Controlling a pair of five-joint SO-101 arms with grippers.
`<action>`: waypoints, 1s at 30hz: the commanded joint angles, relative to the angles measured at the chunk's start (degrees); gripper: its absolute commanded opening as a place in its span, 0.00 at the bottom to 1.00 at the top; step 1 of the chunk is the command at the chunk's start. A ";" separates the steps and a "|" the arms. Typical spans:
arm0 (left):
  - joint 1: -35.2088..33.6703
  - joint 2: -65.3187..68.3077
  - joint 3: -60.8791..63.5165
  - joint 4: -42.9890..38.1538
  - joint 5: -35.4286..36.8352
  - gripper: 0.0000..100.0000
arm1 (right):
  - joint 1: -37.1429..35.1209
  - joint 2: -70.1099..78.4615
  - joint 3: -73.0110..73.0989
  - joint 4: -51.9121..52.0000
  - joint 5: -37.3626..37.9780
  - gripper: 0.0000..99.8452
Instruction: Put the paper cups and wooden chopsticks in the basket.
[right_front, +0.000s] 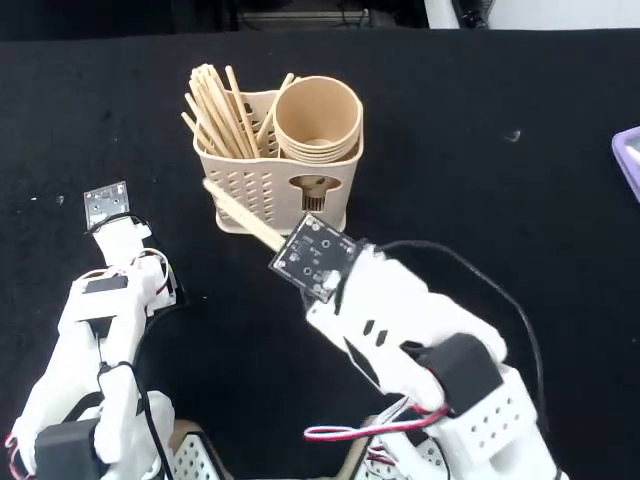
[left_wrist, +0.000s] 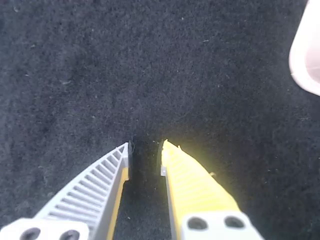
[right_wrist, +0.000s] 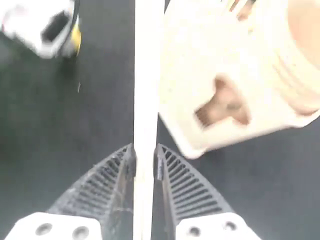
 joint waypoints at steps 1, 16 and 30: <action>0.75 0.09 -2.68 -0.70 -0.35 0.12 | -1.49 -1.27 -7.60 -7.03 -3.08 0.01; 0.75 0.09 -2.95 -0.79 -0.35 0.12 | -1.49 -0.66 -9.89 -37.27 -16.18 0.01; 0.75 0.18 -2.95 -0.79 -0.35 0.12 | -1.14 24.31 -9.19 -65.67 -20.57 0.01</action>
